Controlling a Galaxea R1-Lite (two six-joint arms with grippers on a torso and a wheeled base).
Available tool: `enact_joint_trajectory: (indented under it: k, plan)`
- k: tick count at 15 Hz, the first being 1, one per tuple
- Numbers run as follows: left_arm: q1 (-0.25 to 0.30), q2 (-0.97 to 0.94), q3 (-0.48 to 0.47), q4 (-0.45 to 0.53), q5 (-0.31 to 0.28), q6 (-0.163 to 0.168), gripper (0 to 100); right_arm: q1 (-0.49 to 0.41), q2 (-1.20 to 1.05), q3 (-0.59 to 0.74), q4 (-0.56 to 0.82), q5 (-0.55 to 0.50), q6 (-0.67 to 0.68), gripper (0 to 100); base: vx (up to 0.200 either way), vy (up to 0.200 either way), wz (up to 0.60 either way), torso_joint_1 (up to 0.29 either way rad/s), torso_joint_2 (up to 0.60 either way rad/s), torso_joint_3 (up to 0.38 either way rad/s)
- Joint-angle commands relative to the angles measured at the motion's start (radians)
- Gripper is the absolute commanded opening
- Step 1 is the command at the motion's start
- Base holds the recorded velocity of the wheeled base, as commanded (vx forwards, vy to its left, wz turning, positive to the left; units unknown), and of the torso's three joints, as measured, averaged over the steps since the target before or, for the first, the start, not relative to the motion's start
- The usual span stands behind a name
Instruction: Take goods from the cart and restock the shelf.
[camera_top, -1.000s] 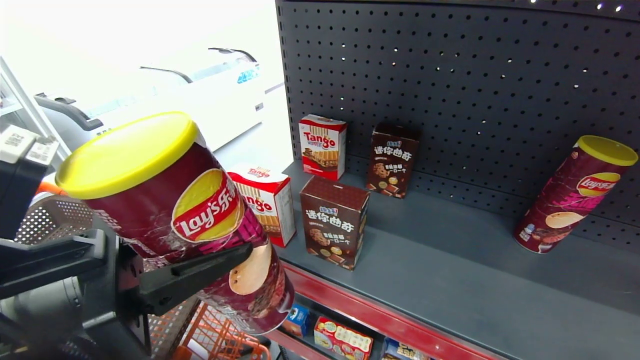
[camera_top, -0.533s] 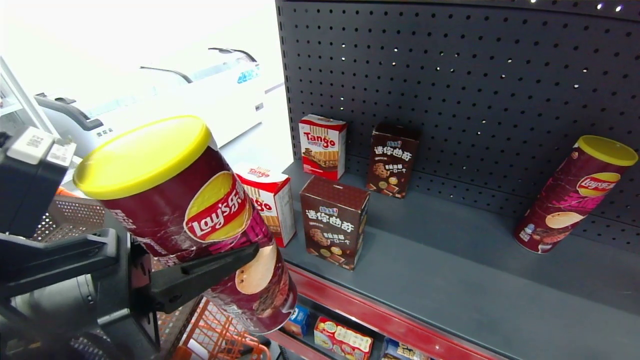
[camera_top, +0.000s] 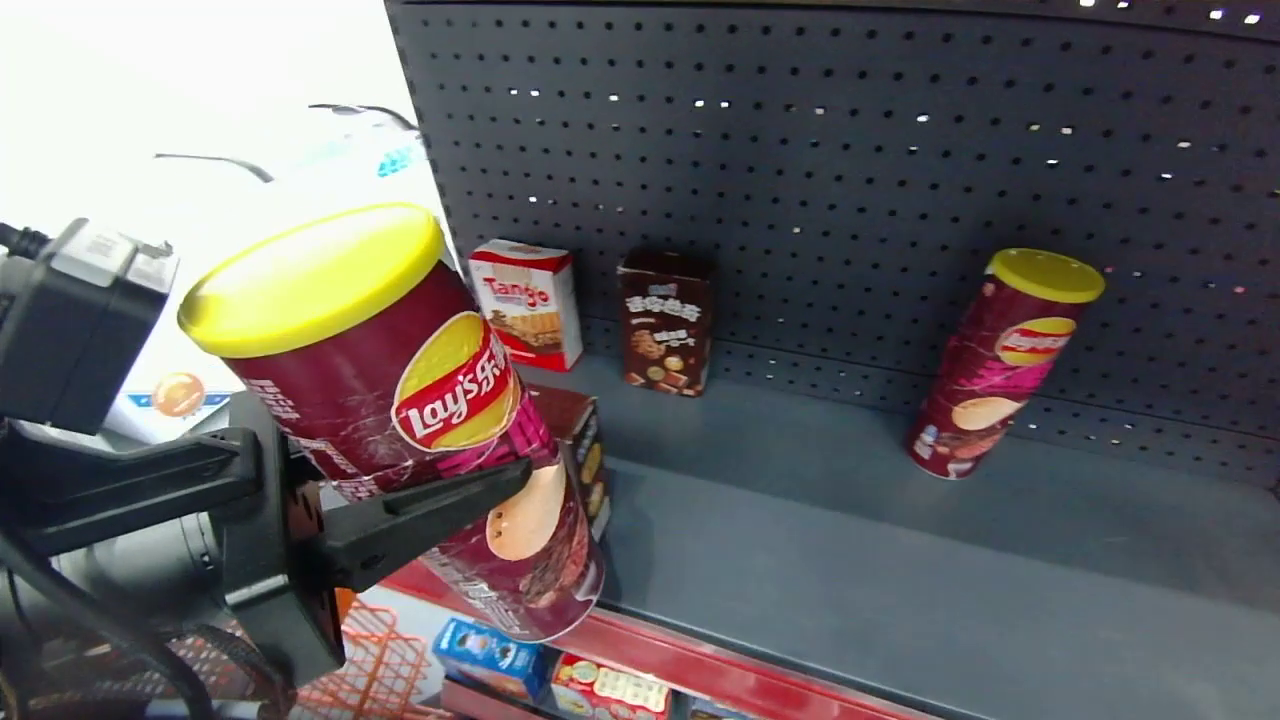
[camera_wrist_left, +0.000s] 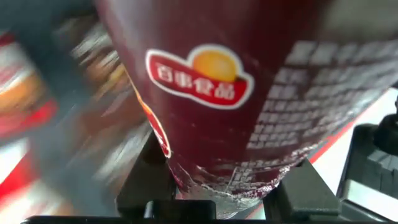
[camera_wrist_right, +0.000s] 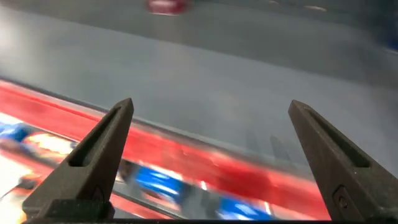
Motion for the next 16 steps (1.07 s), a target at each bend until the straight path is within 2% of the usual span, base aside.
enact_joint_trajectory:
  k: [1, 7, 12, 16]
  plan:
    - [0.000, 0.004, -0.002, 0.001, 0.000, 0.000, 0, 0.000, 0.001, 0.000, 0.001, 0.000, 0.000, 100, 0.000, 0.000, -0.60, -0.002, 0.00, -0.002]
    - [0.002, 0.002, 0.004, 0.001, 0.000, 0.000, 0, 0.000, 0.001, -0.001, 0.003, 0.000, 0.001, 100, 0.000, 0.000, -0.60, 0.003, 0.00, 0.004]
    - [0.014, -0.016, 0.018, 0.003, 0.003, -0.003, 0, 0.000, 0.001, -0.001, 0.003, 0.002, 0.001, 100, 0.000, 0.000, 0.00, 0.000, 0.00, 0.000]
    - [0.057, -0.048, 0.040, 0.003, 0.002, -0.008, 0, 0.000, 0.001, -0.001, 0.003, 0.000, 0.000, 100, 0.000, 0.000, 0.00, 0.000, 0.00, 0.000]
